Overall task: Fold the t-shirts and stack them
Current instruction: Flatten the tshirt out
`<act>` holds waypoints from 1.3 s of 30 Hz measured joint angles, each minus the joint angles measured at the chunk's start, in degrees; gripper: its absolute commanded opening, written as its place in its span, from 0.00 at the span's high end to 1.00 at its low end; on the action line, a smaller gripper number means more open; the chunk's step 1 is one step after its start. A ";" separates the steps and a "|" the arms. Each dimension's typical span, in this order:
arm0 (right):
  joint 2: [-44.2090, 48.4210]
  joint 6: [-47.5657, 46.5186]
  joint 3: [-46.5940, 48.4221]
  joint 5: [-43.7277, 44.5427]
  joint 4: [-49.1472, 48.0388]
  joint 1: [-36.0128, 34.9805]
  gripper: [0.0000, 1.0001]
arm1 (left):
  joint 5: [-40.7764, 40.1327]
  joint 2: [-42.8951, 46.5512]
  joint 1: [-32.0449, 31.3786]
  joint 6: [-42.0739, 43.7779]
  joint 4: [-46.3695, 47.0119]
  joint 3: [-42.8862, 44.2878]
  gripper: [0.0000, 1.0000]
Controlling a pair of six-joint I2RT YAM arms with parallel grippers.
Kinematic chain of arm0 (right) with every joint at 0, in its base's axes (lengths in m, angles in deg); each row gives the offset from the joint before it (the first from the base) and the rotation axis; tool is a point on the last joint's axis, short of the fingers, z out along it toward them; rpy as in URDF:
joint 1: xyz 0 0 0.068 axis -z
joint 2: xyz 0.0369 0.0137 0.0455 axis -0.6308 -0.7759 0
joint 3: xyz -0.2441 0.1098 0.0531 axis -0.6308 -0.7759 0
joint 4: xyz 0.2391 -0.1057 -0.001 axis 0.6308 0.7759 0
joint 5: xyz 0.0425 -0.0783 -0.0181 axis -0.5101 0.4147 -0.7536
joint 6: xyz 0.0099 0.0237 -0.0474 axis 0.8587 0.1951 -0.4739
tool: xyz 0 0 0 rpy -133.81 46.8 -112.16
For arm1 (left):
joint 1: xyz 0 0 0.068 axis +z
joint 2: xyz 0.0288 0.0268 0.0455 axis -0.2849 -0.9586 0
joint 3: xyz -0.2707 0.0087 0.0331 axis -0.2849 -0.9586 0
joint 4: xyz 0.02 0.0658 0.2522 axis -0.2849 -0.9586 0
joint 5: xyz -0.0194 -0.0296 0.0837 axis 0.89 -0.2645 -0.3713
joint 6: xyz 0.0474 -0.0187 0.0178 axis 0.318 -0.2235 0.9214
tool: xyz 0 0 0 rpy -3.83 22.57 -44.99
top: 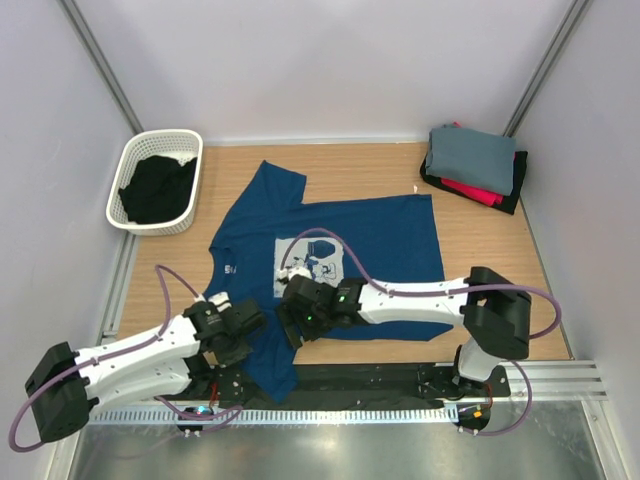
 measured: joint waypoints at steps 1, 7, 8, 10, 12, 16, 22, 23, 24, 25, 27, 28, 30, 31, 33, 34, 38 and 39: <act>-0.85 0.00 0.33 -0.46 0.04 -0.94 0.30 | -0.09 0.26 0.00 -0.04 -0.15 -0.02 1.00; -5.73 0.07 3.61 -2.21 -0.02 -6.95 0.36 | -0.74 6.29 0.00 -1.51 -0.85 -1.51 1.00; -6.38 0.11 4.20 -2.36 -0.13 -7.61 0.37 | -0.87 7.23 0.00 -1.73 -0.96 -1.81 1.00; -7.87 0.55 5.18 -2.78 -0.63 -9.03 0.40 | -1.18 8.87 0.00 -1.99 -1.16 -2.27 1.00; -8.57 1.46 5.29 -2.82 -0.87 -9.64 0.42 | -1.46 10.01 -0.02 -2.10 -1.31 -2.47 1.00; -8.83 3.67 5.29 -2.43 -0.66 -9.57 0.45 | -2.34 11.13 -0.02 -2.19 -1.31 -2.69 1.00; -9.46 6.58 5.38 -0.55 -0.37 -9.62 0.49 | -3.23 11.72 -0.04 -2.14 -1.31 -2.73 1.00; -9.90 6.78 5.55 -0.46 -0.35 -9.66 0.50 | -3.28 11.80 -0.04 -2.10 -1.29 -2.80 1.00; -10.49 6.95 5.81 -0.37 -0.24 -9.73 0.52 | -3.30 11.91 -0.04 -2.08 -1.33 -2.84 1.00; -11.23 7.13 6.21 -0.28 -0.28 -9.81 0.54 | -3.32 12.00 -0.04 -2.05 -1.31 -2.89 1.00; -12.70 7.63 6.73 -0.28 -0.37 -10.14 0.69 | -3.32 12.07 -0.04 -1.90 -1.31 -2.91 1.00; -12.94 7.87 6.75 -0.24 -0.35 -10.29 0.74 | -3.30 12.07 -0.04 -1.88 -1.29 -2.91 1.00; -12.92 8.37 6.84 0.26 -0.39 -10.40 0.94 | -3.32 12.07 -0.04 -1.84 -1.29 -2.91 1.00; -12.92 8.61 6.82 0.76 -0.22 -10.47 0.96 | -3.32 12.07 -0.04 -1.84 -1.29 -2.91 1.00; -12.50 9.73 6.47 2.19 0.28 -10.54 0.96 | -3.32 12.07 -0.04 -1.86 -1.29 -2.91 1.00; -12.09 9.92 6.29 2.64 0.74 -10.56 0.96 | -3.32 12.07 -0.04 -1.88 -1.31 -2.91 1.00; -8.35 10.49 5.42 5.16 3.74 -10.54 0.96 | -3.37 11.93 -0.04 -1.92 -1.29 -2.91 1.00; -7.54 10.51 5.20 5.49 3.93 -10.51 0.97 | -3.39 11.78 -0.04 -1.92 -1.31 -2.91 1.00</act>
